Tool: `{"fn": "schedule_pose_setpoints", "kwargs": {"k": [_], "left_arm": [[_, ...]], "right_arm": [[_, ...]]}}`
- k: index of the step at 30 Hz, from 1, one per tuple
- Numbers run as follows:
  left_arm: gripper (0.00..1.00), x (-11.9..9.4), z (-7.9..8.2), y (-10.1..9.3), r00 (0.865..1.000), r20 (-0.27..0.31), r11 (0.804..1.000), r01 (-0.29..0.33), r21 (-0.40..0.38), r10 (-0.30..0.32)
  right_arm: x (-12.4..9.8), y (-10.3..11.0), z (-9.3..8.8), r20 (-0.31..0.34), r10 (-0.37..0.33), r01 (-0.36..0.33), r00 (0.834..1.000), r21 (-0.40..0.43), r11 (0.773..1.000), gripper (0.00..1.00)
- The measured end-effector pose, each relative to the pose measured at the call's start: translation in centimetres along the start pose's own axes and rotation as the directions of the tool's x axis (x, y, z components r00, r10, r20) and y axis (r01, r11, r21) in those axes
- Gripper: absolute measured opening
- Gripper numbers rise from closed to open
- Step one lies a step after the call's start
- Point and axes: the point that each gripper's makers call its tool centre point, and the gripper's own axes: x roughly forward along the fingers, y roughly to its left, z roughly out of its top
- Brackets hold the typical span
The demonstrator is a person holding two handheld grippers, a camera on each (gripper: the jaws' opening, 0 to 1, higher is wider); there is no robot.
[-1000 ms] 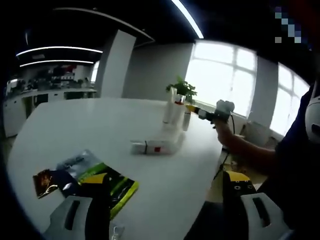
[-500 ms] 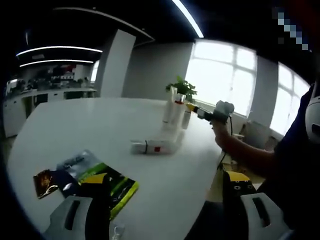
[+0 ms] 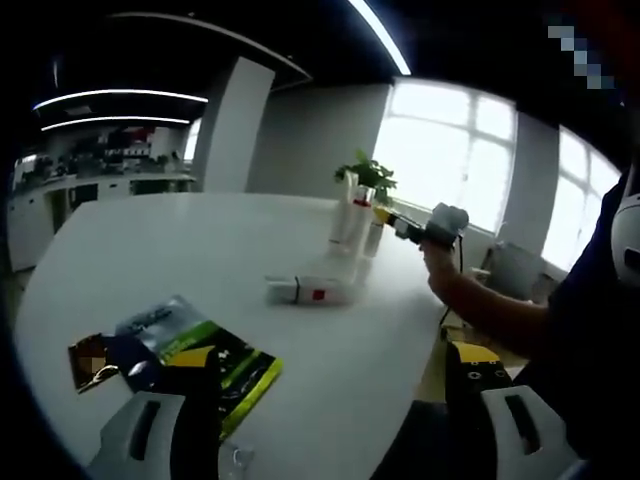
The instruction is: Arrange the skincare products in the storage area until every visible bottle or jar stands upright without overlapping.
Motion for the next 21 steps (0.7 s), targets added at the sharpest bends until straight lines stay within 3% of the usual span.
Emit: {"fn": "schedule_pose_setpoints", "kwargs": {"k": [21], "left_arm": [[0.95, -0.14, -0.09, 0.00, 1.000, 0.003, 1.000, -0.005, -0.005, 0.005]], "right_arm": [[0.14, -0.27, -0.70, -0.002, -0.029, 0.029, 1.000, -0.009, 1.000, 0.17]]}}
